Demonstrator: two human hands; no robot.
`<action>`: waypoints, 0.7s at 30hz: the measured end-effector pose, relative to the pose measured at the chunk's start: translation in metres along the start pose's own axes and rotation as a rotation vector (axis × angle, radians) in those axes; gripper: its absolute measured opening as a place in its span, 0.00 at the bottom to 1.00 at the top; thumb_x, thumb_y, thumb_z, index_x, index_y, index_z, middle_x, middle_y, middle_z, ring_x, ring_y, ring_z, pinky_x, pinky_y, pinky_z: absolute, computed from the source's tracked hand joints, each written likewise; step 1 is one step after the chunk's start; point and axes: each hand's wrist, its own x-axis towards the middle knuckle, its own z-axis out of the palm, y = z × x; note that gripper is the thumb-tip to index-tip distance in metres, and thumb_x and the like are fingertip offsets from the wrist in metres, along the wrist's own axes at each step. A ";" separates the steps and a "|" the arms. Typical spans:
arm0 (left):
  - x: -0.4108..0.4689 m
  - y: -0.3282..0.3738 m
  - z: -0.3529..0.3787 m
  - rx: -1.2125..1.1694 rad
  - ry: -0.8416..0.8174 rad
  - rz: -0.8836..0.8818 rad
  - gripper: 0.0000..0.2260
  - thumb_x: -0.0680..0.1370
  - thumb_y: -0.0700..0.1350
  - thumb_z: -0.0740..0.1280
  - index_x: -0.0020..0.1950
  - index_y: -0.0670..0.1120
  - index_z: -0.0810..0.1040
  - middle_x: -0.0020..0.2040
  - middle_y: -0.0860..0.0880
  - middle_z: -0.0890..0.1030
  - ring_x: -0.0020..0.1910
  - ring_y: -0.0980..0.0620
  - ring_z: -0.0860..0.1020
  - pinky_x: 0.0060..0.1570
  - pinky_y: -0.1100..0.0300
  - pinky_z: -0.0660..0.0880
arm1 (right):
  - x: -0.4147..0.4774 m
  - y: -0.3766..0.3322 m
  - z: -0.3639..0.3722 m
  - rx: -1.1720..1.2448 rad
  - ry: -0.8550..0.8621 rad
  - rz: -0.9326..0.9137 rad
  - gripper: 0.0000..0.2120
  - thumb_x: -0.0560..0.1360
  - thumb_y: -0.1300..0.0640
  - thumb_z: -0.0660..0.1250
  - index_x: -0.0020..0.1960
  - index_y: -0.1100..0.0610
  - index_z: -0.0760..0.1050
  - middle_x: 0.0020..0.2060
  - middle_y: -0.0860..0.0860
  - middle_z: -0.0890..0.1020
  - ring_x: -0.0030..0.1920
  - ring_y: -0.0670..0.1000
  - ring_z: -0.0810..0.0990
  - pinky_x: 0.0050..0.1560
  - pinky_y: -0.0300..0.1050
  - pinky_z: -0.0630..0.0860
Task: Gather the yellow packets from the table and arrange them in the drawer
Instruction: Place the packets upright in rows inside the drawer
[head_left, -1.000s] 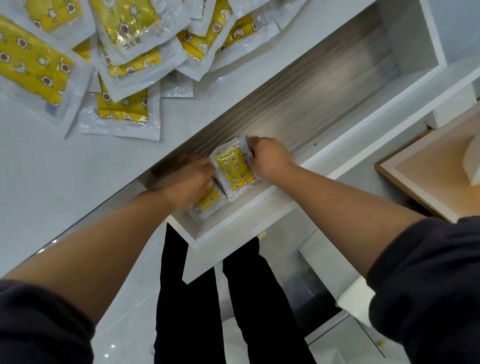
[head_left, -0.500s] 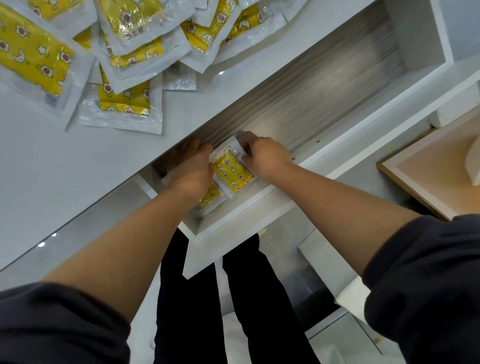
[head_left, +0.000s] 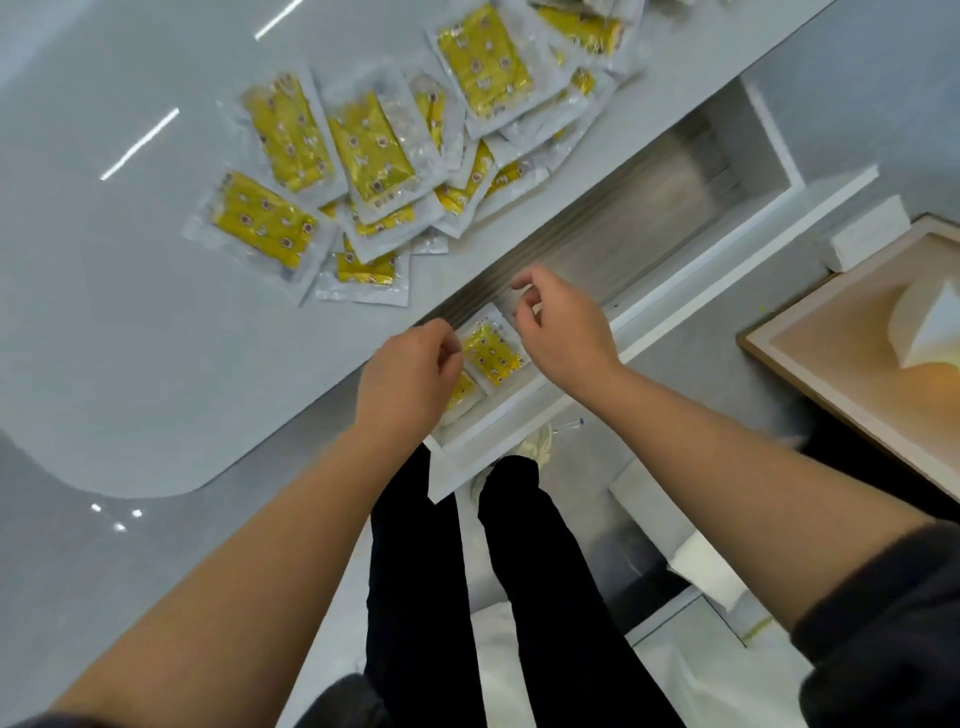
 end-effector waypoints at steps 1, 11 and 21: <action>-0.001 -0.001 -0.012 0.000 0.011 -0.001 0.01 0.76 0.45 0.66 0.45 0.49 0.77 0.39 0.52 0.80 0.41 0.48 0.78 0.41 0.51 0.76 | -0.001 -0.011 -0.001 0.020 0.005 -0.007 0.10 0.79 0.57 0.58 0.59 0.51 0.72 0.40 0.44 0.78 0.39 0.49 0.77 0.40 0.51 0.78; 0.061 -0.064 -0.109 0.292 0.156 0.100 0.12 0.75 0.47 0.69 0.55 0.43 0.76 0.55 0.43 0.74 0.55 0.41 0.73 0.47 0.50 0.70 | 0.034 -0.108 0.029 0.118 -0.033 0.072 0.09 0.79 0.57 0.58 0.55 0.52 0.75 0.48 0.48 0.81 0.46 0.51 0.78 0.46 0.50 0.77; 0.115 -0.101 -0.142 0.725 0.019 0.268 0.25 0.67 0.49 0.77 0.60 0.45 0.72 0.55 0.42 0.75 0.56 0.39 0.72 0.62 0.42 0.62 | 0.060 -0.138 0.048 0.155 -0.062 0.115 0.09 0.78 0.59 0.58 0.54 0.53 0.75 0.43 0.46 0.79 0.44 0.51 0.78 0.47 0.52 0.78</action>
